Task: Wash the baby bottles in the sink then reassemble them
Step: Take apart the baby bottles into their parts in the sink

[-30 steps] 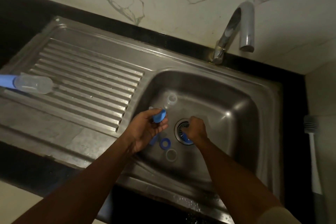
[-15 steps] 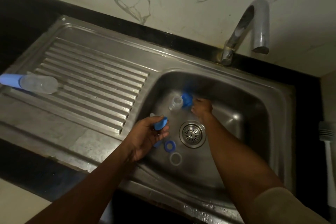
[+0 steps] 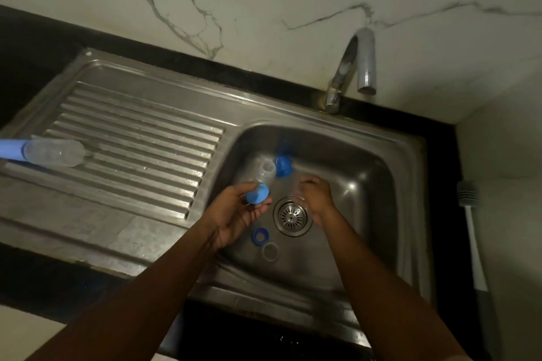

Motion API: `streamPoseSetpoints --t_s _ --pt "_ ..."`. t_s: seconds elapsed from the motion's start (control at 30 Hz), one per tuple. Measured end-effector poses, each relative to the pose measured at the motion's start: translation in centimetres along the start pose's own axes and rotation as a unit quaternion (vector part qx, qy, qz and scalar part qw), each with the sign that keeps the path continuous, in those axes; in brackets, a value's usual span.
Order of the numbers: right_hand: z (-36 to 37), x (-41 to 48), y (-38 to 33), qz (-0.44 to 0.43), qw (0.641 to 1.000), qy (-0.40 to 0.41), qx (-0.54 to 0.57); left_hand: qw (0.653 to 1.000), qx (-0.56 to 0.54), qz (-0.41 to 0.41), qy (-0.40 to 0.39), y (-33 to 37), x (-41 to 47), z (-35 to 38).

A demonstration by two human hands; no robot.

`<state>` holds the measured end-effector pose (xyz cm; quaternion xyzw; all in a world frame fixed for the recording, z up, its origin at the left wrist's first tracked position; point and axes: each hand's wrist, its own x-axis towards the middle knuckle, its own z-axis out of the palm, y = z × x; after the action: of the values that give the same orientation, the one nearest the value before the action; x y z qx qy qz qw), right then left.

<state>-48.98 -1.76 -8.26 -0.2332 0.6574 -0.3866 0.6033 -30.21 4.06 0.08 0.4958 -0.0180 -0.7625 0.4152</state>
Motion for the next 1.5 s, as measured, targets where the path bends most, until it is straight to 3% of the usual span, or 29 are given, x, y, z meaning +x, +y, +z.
streamPoseSetpoints --t_s 0.17,0.23,0.33,0.47,0.63,0.77,0.93,1.1,1.27,1.5 --pt "-0.1 -8.4 -2.3 -0.029 0.99 -0.138 -0.026 0.999 0.024 -0.013 -0.043 0.2 -1.1 1.1" --pt "-0.2 -10.3 -2.6 -0.05 0.988 -0.148 -0.019 0.995 0.061 -0.028 -0.067 0.1 -1.6 1.4" --pt "-0.8 -12.6 -2.7 -0.112 0.986 -0.124 -0.026 0.985 0.13 -0.041 -0.111 -0.1 -2.5 1.7" --pt "-1.4 -15.3 -2.4 -0.195 0.973 -0.105 -0.059 0.971 0.196 0.023 -0.138 -0.3 -3.9 2.2" --pt "-0.7 -16.7 -1.3 -0.294 0.946 0.031 -0.134 0.963 0.204 0.042 -0.17 -0.8 -5.0 2.2" --pt "-0.9 -17.3 -1.5 -0.272 0.953 0.036 -0.128 0.954 0.217 0.057 -0.198 -0.7 -5.2 2.3" --pt "-2.7 -17.7 -2.0 -0.28 0.934 -0.089 -0.205 0.949 0.241 0.065 -0.19 -1.1 -5.4 2.1" --pt "-2.6 -18.7 -3.2 -0.204 0.96 -0.144 -0.124 0.95 0.221 0.052 -0.213 -0.8 -5.5 1.9" --pt "-0.7 -18.7 -2.8 -0.246 0.968 -0.026 -0.037 0.955 0.162 0.054 -0.241 -0.5 -5.3 2.4" --pt "-0.3 -18.7 -2.8 -0.233 0.968 0.083 0.042 0.955 0.152 0.064 -0.245 -1.8 -5.8 3.1"
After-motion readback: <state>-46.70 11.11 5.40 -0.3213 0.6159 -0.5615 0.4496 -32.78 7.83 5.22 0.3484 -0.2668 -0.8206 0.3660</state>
